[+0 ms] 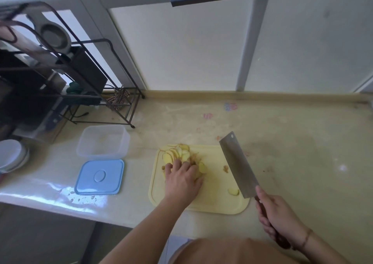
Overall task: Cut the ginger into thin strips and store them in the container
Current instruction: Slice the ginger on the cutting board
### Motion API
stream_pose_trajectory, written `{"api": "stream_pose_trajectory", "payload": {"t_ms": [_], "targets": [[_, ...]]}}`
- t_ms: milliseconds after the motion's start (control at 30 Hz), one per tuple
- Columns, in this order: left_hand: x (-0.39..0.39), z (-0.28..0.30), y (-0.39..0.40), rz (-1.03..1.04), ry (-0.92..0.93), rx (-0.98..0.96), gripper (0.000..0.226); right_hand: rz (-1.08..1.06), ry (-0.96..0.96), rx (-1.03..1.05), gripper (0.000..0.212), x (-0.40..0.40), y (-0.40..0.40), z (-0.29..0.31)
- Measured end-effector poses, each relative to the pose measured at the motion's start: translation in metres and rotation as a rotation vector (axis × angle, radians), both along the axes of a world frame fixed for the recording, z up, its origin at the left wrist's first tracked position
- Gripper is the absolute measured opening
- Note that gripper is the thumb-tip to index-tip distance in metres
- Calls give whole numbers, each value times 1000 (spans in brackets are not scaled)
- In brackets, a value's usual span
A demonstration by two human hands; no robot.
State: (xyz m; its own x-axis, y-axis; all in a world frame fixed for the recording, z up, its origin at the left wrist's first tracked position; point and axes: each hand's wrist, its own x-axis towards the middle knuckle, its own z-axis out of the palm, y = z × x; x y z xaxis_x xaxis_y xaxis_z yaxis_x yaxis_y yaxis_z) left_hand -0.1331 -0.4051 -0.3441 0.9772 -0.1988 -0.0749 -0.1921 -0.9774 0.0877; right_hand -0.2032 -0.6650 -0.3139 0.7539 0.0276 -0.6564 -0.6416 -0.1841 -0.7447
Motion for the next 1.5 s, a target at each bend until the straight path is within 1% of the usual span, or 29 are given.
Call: {"api": "stream_pose_trajectory", "payload": {"t_ms": [67,133,200,433,567,667,833,933,1067,1167,1200,1233,1300,1333,1367,1400,1500], "targets": [[1,1,5,3,13,-27,50,18,-3,3,57,0,1,1],[6,5,8,4,65,-23,53,34,3,4,58,-1,1,1],[12,9,9,-10,145,-11,51,42,6,10,58,0,1,1],[28,13,25,-136,286,-20,41,-40,3,15,59,4,-2,2],[31,13,23,-207,260,81,46,-45,-3,11,60,5,0,1],[30,11,15,-149,250,57,49,-20,-7,25,59,4,3,1],[33,12,12,-121,246,17,39,21,-23,37,59,1,6,0],[34,16,9,-137,219,2,30,14,-8,38,59,1,6,-2],[34,16,10,-203,199,-9,29,1,-3,23,58,1,5,-4],[36,15,12,-240,224,-89,17,-9,-11,15,57,2,4,-5],[36,16,9,-212,236,-158,13,-19,-17,12,57,3,3,-5],[34,17,4,-158,256,-260,15,-34,-24,8,56,4,1,-5],[31,23,-13,-28,387,-481,22,-49,-53,-38,52,8,-2,-5],[29,23,-23,9,471,-532,25,-34,-71,-87,50,11,-3,-5],[26,21,-33,-1,514,-517,26,-16,-88,-143,48,14,-5,-6],[24,16,-42,-43,516,-449,27,0,-106,-202,45,16,-6,-8],[20,4,-53,-207,399,-178,39,29,-145,-368,39,23,-8,-11]]}}
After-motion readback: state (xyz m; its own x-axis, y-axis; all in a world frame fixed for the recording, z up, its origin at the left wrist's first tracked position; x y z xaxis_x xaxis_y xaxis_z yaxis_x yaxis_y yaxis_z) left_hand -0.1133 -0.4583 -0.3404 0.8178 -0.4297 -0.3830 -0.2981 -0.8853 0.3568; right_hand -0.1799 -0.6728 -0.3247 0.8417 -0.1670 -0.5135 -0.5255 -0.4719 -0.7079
